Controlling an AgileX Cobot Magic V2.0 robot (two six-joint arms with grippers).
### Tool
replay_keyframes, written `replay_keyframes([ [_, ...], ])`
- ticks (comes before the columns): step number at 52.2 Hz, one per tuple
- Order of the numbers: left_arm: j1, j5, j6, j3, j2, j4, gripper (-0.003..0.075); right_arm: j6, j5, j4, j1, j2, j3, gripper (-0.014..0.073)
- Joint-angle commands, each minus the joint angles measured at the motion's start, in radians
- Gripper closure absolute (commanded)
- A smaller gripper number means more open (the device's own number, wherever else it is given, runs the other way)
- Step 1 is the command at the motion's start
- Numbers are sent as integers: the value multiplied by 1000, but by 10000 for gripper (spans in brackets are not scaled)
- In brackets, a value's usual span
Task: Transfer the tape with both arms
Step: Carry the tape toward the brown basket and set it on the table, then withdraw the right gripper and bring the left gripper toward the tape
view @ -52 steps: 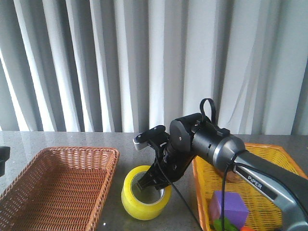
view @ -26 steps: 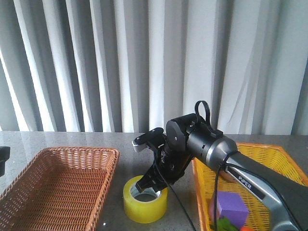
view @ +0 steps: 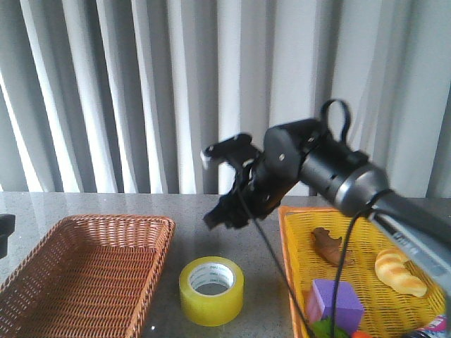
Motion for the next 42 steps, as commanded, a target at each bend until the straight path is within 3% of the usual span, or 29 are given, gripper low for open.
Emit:
replay_keyframes([
  [1, -5, -70, -3, -34, -16, 4, 169, 16, -72, -15, -53, -168, -49, 279],
  [17, -5, -70, -3, -34, -16, 0, 169, 52, 4, 27, -264, -435, -44, 465],
  [26, -5, -70, -4, -34, -16, -9, 169, 19, 7, 23, -324, -589, 72, 602],
  [35, -5, -78, -4, -34, -16, -62, 169, 30, -23, -67, -323, -733, 280, 603],
  [42, -20, -79, 0, -34, -16, -86, 175, 83, -184, -104, -323, -869, 495, 600],
])
